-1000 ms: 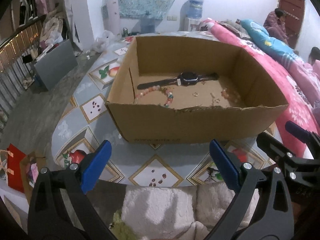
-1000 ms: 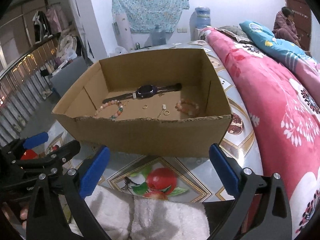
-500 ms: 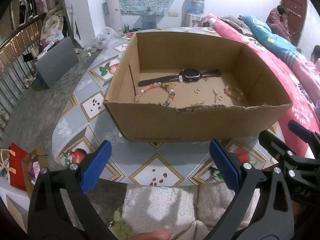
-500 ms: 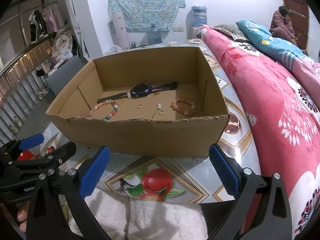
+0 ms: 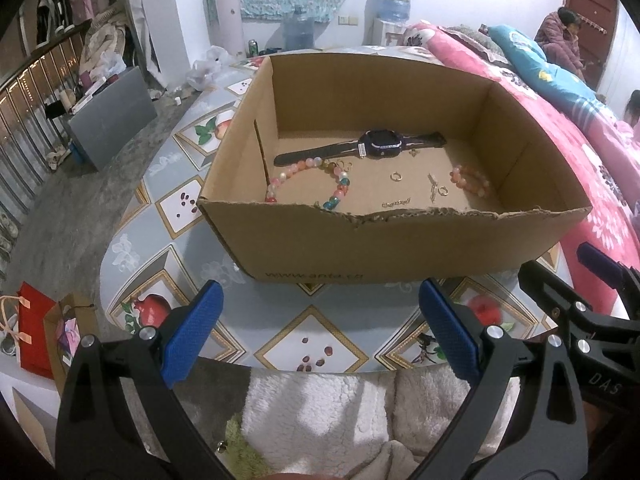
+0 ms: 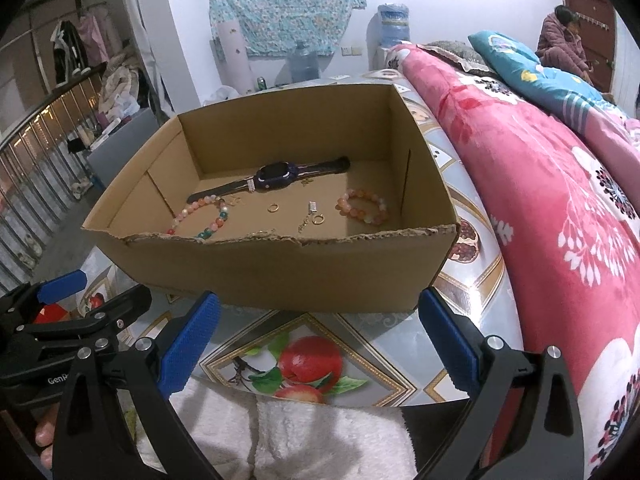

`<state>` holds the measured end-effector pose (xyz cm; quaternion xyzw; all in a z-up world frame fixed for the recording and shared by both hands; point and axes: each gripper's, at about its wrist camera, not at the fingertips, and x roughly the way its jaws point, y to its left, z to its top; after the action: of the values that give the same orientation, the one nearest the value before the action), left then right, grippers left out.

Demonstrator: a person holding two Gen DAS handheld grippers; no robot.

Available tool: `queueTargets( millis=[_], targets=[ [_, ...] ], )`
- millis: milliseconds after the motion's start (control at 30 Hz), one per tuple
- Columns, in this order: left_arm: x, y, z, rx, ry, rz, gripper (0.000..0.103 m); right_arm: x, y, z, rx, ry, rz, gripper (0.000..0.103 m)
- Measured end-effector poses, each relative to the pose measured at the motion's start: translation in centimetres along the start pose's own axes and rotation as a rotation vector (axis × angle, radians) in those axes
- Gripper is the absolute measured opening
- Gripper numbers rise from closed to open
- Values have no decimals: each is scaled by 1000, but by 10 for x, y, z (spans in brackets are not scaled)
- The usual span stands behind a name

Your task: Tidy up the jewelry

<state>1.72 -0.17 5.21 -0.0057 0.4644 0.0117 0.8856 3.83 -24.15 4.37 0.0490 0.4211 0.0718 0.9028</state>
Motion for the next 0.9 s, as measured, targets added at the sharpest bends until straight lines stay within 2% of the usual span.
queueTargets(
  millis=[900],
  targets=[
    [6, -3, 2, 3, 23, 2, 95, 7, -4, 1, 11, 27, -4, 97]
  ],
)
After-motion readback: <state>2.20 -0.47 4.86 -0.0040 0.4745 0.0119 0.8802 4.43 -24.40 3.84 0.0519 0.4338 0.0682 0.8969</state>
